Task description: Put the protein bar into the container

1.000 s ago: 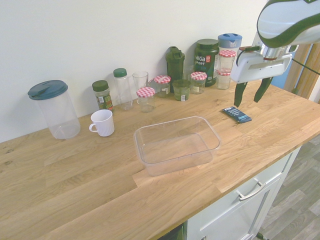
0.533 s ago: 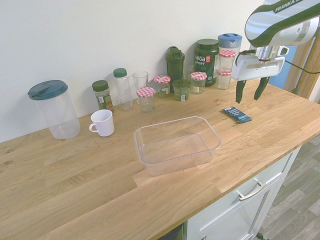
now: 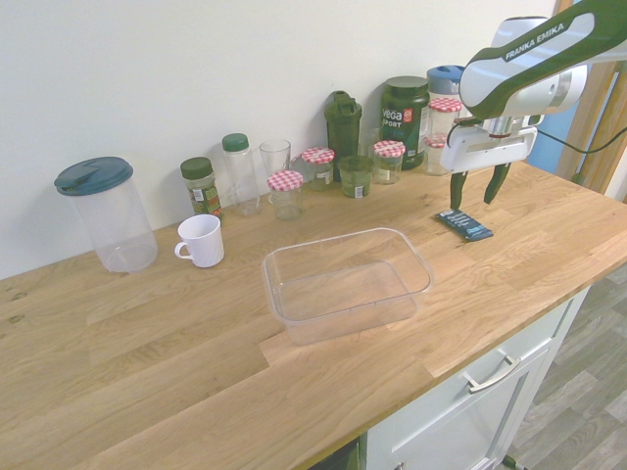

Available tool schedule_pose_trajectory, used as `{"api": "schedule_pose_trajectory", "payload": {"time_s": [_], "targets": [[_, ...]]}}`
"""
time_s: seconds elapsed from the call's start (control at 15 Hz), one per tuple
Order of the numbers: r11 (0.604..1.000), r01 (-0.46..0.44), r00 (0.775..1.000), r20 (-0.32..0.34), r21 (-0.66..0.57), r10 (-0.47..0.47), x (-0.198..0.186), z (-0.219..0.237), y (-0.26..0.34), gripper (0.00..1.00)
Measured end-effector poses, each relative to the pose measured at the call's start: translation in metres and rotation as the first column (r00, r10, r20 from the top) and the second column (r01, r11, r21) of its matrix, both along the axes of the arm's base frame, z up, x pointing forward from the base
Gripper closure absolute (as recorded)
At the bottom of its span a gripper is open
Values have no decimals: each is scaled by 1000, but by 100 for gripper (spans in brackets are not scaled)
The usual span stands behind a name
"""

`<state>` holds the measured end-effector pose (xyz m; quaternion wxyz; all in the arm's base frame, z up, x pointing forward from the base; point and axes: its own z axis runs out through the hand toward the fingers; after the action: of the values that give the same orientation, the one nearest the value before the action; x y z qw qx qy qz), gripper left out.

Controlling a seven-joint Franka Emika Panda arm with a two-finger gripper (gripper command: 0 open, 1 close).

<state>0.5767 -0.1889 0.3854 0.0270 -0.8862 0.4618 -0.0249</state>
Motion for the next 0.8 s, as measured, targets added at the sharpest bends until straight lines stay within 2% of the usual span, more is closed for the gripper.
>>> {"api": "schedule_pose_trajectory", "payload": {"time_s": [0.2,0.8], "targets": [[999,-38,999,5,-15,38,15,-18,-2,0],[998,-49,999,2,-29,49,27,-48,0,0]]}}
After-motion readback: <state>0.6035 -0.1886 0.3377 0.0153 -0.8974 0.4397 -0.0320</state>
